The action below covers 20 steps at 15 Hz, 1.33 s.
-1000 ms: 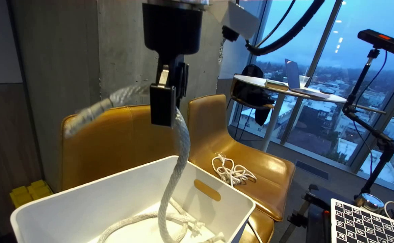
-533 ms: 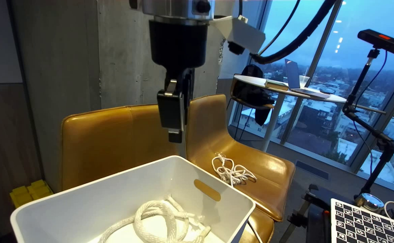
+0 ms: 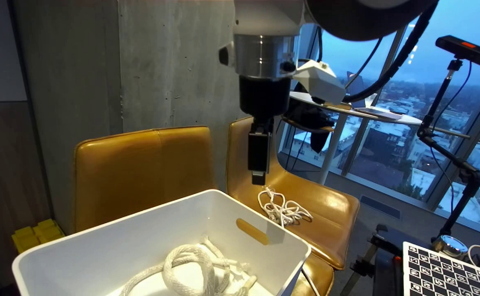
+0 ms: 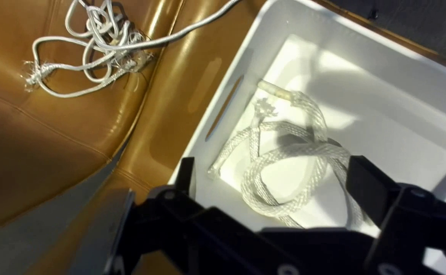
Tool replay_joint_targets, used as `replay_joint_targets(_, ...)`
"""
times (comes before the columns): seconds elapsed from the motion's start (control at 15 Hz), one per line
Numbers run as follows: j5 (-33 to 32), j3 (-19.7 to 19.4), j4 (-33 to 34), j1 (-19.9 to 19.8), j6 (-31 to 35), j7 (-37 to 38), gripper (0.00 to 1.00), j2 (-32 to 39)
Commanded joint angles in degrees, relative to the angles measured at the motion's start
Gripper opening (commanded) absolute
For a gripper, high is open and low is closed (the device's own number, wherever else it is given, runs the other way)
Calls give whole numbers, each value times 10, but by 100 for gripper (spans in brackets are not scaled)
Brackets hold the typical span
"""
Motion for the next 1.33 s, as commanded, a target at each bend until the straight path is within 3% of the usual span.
replay_joint_targets(0.0, 11, -23, -71, -37, 42, -20, 100, -31)
replay_joint_targets(0.73, 3, -97, -139, -144, 120, -92, 100, 17)
replay_joint_targets(1.27, 5, -130, -57, -193, 141, -136, 100, 110)
